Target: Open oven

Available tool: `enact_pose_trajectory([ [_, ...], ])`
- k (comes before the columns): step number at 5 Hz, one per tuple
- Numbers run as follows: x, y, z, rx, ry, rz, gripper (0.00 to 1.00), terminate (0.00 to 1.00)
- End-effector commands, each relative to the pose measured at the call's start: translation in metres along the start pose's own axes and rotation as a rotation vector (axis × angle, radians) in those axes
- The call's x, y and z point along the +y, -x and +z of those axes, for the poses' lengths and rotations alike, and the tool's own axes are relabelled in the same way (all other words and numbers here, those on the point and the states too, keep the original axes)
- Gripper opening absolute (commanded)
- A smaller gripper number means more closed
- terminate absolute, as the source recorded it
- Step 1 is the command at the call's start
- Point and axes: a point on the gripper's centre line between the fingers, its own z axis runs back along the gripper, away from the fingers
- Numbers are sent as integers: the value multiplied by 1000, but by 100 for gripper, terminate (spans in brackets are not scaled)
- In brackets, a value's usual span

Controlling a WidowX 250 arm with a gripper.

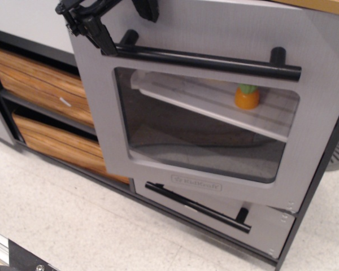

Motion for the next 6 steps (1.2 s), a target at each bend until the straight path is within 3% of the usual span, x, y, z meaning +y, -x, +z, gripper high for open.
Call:
enact_pose_trajectory([
  [1, 37, -9, 19, -36, -93, -174, 100, 0],
  [2, 83, -16, -11, -101, -232, -310, 100, 0],
  [3, 89, -33, -34, -155, -305, -259, 100, 0],
  [5, 94, -69, -22, -155, -292, -135, 100, 0],
  [6, 101, -74, -14, -98, -293, 6, 100, 0],
])
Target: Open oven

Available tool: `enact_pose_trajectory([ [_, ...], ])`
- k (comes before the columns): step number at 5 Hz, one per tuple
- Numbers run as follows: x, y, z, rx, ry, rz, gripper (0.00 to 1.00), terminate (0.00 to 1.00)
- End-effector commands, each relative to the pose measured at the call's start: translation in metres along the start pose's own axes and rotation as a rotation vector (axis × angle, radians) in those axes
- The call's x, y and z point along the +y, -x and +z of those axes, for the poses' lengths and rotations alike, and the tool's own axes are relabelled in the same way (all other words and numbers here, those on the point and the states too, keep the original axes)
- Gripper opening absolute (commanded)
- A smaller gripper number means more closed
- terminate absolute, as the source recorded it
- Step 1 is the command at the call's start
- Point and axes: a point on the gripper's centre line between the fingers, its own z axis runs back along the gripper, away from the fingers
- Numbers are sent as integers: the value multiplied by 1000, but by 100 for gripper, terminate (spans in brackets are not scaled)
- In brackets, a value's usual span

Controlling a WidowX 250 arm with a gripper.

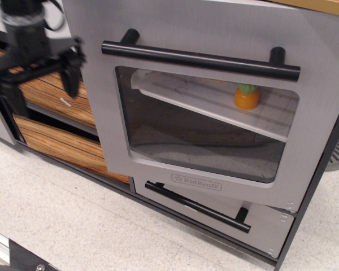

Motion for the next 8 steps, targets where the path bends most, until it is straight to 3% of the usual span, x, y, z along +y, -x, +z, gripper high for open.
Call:
enact_pose_trajectory([
  [1, 17, -36, 34, 102, -17, 91, 100, 0],
  [2, 13, -58, 34, 103, 23, 103, 100, 0],
  [4, 15, -99, 15, 11, 20, 171, 100, 0],
  [5, -7, -111, 10, -13, 42, 202, 100, 0],
  [6, -30, -94, 13, -42, 94, 50, 100, 0],
  [7, -42, -82, 21, -4, 118, 6, 100, 0],
  [8, -44, -67, 16, -21, 113, -117, 100, 0],
])
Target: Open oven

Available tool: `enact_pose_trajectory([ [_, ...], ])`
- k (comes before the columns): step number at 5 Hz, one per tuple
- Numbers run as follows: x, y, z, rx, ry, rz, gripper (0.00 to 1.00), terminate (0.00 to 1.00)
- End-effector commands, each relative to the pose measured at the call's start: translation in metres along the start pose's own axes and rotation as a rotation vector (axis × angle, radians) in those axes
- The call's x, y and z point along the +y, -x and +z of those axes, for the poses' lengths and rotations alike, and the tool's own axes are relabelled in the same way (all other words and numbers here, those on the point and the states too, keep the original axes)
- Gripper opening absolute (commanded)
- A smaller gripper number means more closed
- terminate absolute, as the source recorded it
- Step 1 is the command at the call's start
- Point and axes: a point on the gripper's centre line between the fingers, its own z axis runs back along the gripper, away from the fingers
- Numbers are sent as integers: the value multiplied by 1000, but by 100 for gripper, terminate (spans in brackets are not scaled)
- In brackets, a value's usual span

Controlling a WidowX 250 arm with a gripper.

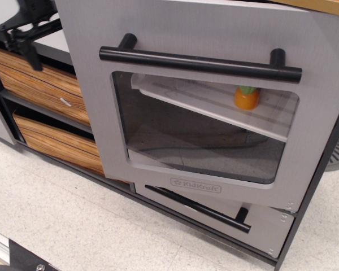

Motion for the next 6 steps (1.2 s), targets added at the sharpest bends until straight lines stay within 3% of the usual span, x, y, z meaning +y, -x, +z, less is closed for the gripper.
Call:
enact_pose_trajectory([
  [1, 23, 3, 29, -71, 9, -242, 100, 0],
  [2, 53, 2, 28, -58, -41, -370, 100, 0],
  [3, 78, 22, 21, -56, -41, -494, 100, 0],
  [4, 104, 64, 11, 24, -100, -619, 100, 0],
  [5, 117, 93, 11, 36, -61, -631, 100, 0],
  [6, 119, 100, 15, 21, -30, -657, 100, 100],
])
